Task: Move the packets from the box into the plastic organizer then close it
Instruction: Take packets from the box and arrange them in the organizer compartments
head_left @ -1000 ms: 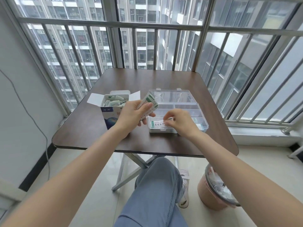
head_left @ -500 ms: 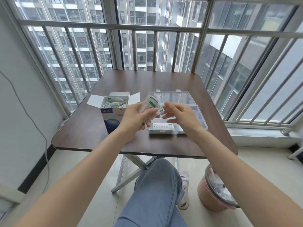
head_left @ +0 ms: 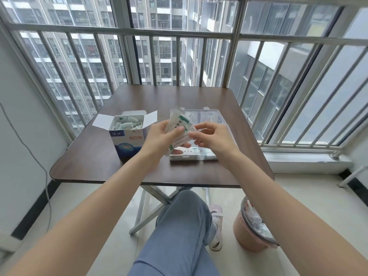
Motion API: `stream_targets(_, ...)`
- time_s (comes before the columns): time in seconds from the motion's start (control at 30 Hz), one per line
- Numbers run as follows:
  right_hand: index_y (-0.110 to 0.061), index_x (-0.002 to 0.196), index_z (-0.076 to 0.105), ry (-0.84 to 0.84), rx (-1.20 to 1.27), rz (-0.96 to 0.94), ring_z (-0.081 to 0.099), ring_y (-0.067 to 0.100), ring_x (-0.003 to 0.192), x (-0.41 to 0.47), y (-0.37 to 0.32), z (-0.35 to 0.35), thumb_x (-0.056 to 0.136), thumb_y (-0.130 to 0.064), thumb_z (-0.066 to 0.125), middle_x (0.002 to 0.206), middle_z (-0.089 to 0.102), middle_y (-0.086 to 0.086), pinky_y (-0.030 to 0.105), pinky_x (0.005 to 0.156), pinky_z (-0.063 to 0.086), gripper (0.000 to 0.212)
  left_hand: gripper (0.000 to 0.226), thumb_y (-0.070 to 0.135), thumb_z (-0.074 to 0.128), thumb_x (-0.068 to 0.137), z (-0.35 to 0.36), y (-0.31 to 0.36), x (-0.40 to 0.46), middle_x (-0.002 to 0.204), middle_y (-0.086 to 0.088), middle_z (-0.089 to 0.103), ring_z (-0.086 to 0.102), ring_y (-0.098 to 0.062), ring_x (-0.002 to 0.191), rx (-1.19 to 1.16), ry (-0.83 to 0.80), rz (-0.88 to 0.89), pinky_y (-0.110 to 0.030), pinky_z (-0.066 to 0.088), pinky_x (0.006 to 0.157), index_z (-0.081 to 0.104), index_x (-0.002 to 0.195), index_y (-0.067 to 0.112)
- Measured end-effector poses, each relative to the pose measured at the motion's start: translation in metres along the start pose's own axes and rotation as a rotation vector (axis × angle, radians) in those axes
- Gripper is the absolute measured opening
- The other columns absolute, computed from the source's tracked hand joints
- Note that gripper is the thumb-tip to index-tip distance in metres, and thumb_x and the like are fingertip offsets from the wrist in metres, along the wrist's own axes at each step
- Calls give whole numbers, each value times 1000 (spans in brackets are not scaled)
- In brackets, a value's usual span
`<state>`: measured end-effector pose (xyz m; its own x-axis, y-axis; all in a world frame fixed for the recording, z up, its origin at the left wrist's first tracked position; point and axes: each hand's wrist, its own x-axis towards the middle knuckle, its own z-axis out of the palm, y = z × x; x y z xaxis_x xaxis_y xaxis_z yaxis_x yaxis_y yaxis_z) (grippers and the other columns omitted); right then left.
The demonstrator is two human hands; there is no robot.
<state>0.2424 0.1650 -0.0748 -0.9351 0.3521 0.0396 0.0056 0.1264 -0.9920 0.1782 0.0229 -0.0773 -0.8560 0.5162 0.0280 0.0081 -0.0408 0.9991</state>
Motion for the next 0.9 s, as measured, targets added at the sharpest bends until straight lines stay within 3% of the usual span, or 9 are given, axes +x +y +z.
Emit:
stream_targets(0.1,-14,75,64,-21,21,43,57,5,53,-2,3,-1,81,-10,71,68,64,1,16,56,47,11,8,9,63,88,2,0,-1,71,3,72,71,-16,63,-19,-3,-5,-27,56,49,65,94,15)
stream_targets(0.37,-14,72,57,75,-5,92,57,10,64,-2,5,-12,83,-11,70,71,61,0,19,59,48,18,21,10,59,91,13,-5,3,100,-14,70,71,-29,81,63,17,-18,-41,58,63,62,111,8)
stream_targets(0.57,-5,81,63,21,23,70,59,3,51,-3,8,-20,79,-3,72,67,64,5,14,55,49,10,25,15,72,82,16,-6,9,94,-9,68,63,-15,78,184,33,14,-15,51,55,66,106,9)
stream_targets(0.73,-8,82,63,56,-50,104,57,2,48,-1,9,-25,79,-8,73,67,64,1,14,52,44,11,14,12,66,87,25,-7,13,81,3,65,60,-5,69,195,27,35,-10,47,53,65,100,12)
stream_targets(0.9,-13,88,67,128,-10,108,51,7,51,1,15,-44,81,-2,69,70,61,3,14,49,43,14,17,12,64,88,27,-9,19,84,5,66,61,-1,69,150,82,51,-10,48,57,64,105,10)
